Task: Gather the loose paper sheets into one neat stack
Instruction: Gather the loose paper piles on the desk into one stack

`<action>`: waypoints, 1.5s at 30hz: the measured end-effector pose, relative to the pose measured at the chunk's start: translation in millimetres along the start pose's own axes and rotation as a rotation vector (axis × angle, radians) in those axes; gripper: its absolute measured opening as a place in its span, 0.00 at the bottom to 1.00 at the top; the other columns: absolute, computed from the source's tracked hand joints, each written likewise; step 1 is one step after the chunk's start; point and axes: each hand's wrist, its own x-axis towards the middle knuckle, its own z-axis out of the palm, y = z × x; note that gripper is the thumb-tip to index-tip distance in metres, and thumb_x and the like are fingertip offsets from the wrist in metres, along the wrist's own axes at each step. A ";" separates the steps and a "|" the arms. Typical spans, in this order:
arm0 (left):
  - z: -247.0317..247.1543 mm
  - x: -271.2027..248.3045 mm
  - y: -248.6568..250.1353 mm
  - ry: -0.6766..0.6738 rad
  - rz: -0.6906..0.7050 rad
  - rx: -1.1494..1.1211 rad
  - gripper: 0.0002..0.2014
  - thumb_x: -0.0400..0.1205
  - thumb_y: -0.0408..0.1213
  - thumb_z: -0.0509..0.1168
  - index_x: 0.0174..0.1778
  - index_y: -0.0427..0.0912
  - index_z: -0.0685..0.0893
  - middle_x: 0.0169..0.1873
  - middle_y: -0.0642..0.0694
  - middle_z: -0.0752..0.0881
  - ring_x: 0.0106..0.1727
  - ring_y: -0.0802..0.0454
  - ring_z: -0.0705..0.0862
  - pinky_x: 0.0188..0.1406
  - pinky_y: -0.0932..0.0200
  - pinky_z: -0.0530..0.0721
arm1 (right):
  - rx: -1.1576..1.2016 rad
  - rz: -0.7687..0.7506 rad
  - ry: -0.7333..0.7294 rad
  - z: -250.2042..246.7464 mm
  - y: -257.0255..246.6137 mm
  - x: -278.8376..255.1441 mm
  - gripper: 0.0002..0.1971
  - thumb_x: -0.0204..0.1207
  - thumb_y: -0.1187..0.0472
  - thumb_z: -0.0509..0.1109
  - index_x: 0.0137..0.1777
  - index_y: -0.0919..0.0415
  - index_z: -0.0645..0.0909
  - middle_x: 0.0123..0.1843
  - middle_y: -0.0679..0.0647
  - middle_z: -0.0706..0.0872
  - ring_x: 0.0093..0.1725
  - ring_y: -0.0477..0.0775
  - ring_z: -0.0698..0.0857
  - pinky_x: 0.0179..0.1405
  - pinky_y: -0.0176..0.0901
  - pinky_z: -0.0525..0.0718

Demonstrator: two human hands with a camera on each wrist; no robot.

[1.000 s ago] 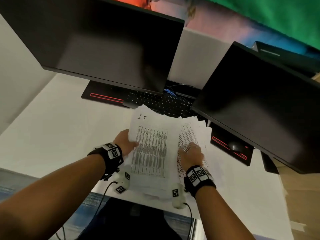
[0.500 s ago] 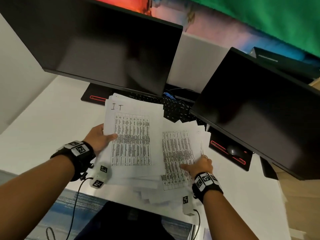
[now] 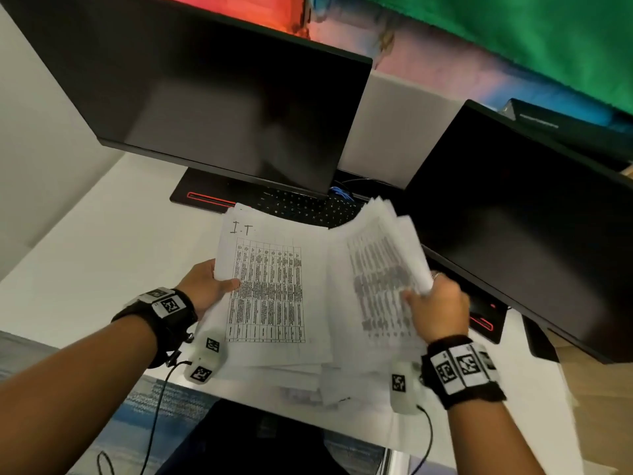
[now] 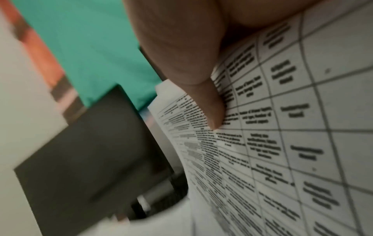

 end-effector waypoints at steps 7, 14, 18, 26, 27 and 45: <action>36.1 -10.7 14.4 0.002 0.104 0.307 0.20 0.84 0.36 0.67 0.73 0.43 0.80 0.66 0.46 0.87 0.66 0.43 0.84 0.68 0.47 0.79 | 0.330 -0.167 0.153 -85.6 -53.3 -6.8 0.10 0.70 0.61 0.82 0.47 0.59 0.85 0.39 0.49 0.88 0.39 0.53 0.88 0.43 0.44 0.85; 58.2 -12.3 28.2 0.070 -0.031 0.061 0.30 0.90 0.54 0.49 0.79 0.35 0.73 0.76 0.37 0.77 0.76 0.38 0.76 0.74 0.47 0.71 | 0.522 0.220 -0.152 39.8 -25.1 -8.5 0.23 0.70 0.63 0.82 0.63 0.56 0.79 0.54 0.57 0.90 0.44 0.57 0.91 0.43 0.52 0.92; 63.0 -13.0 25.9 -0.012 0.055 0.232 0.21 0.86 0.45 0.65 0.71 0.37 0.80 0.63 0.36 0.87 0.58 0.39 0.85 0.54 0.50 0.82 | 0.163 0.131 -0.356 109.2 0.7 -16.5 0.30 0.79 0.51 0.73 0.79 0.60 0.70 0.76 0.57 0.78 0.74 0.60 0.77 0.74 0.50 0.74; 58.7 -10.2 22.9 0.055 0.114 0.436 0.19 0.82 0.31 0.68 0.69 0.35 0.78 0.60 0.39 0.85 0.54 0.47 0.80 0.50 0.58 0.76 | -0.351 0.285 -0.259 102.9 43.4 -1.5 0.63 0.59 0.29 0.78 0.86 0.58 0.51 0.82 0.58 0.62 0.78 0.65 0.64 0.72 0.71 0.71; 57.2 -10.0 22.9 0.056 0.113 0.429 0.20 0.82 0.32 0.68 0.70 0.35 0.78 0.62 0.39 0.85 0.56 0.45 0.81 0.51 0.56 0.76 | -0.377 0.266 -0.267 102.9 45.9 1.0 0.63 0.57 0.29 0.79 0.85 0.58 0.53 0.80 0.58 0.64 0.77 0.64 0.66 0.70 0.71 0.72; 13.9 -17.1 6.2 0.019 0.054 0.184 0.23 0.83 0.35 0.71 0.75 0.41 0.78 0.63 0.43 0.88 0.64 0.42 0.84 0.69 0.43 0.79 | -0.024 0.352 -0.316 96.8 34.5 2.7 0.29 0.66 0.60 0.84 0.65 0.66 0.77 0.61 0.61 0.87 0.58 0.62 0.88 0.40 0.40 0.82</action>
